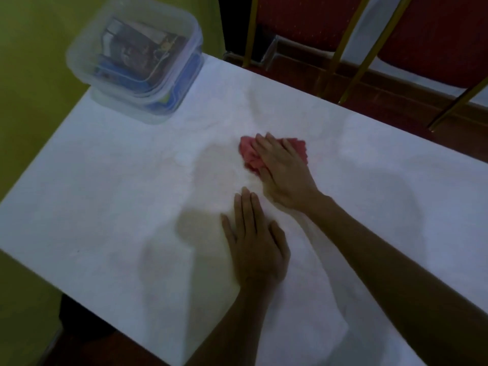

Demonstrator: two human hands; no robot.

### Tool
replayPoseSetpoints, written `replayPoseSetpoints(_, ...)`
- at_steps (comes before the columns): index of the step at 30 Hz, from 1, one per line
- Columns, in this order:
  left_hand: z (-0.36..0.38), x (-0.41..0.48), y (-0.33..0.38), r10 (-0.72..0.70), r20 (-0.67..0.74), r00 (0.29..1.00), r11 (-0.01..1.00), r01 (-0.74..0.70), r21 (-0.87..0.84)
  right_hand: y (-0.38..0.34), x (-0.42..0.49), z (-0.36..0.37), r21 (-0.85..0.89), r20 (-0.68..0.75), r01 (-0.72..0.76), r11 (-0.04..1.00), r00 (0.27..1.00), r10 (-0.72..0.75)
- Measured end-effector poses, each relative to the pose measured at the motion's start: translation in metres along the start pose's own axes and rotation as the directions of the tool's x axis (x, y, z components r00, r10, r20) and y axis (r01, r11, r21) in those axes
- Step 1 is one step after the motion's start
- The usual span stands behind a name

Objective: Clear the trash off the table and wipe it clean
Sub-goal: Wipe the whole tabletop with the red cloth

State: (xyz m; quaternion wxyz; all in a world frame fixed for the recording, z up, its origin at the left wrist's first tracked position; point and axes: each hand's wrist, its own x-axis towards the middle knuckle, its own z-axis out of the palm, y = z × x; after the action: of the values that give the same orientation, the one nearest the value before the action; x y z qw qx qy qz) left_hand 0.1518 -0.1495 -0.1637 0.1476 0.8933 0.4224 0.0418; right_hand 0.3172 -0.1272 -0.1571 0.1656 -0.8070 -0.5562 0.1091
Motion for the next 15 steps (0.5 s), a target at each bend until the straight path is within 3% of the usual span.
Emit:
replayPoseSetpoints(1,-0.001,0.0,0.0,0.005,-0.006,1.0,1.0,-0.005,-0.005,0.014,-0.005,-0.008,-0.007,0.024,0.005,1.0,1.0,-0.005)
replayPoseSetpoints(3,-0.002,-0.001,0.0,0.01,-0.03,1.0,1.0,-0.01,-0.005,0.054,-0.008,-0.026,-0.004,-0.042,-0.13,0.991,0.991,0.13)
replayPoseSetpoints(6,-0.001,-0.001,0.0,0.014,-0.044,0.999,1.0,-0.014,-0.004,0.109,-0.019,-0.05,-0.01,-0.161,-0.443,0.896,0.885,0.436)
replayPoseSetpoints(9,0.0,-0.001,0.0,0.018,-0.046,0.999,1.0,-0.017,0.019,0.097,-0.032,-0.048,0.048,-0.207,-0.574,0.818,0.795,0.57)
replayPoseSetpoints(11,0.0,-0.001,0.0,0.021,-0.037,0.999,0.999,-0.02,0.036,0.057,-0.044,-0.033,0.088,-0.207,-0.559,0.824,0.799,0.564)
replayPoseSetpoints(15,0.002,0.0,-0.001,0.006,-0.019,1.0,0.998,-0.005,0.066,-0.023,-0.1,-0.004,0.062,-0.087,-0.341,0.938,0.934,0.346)
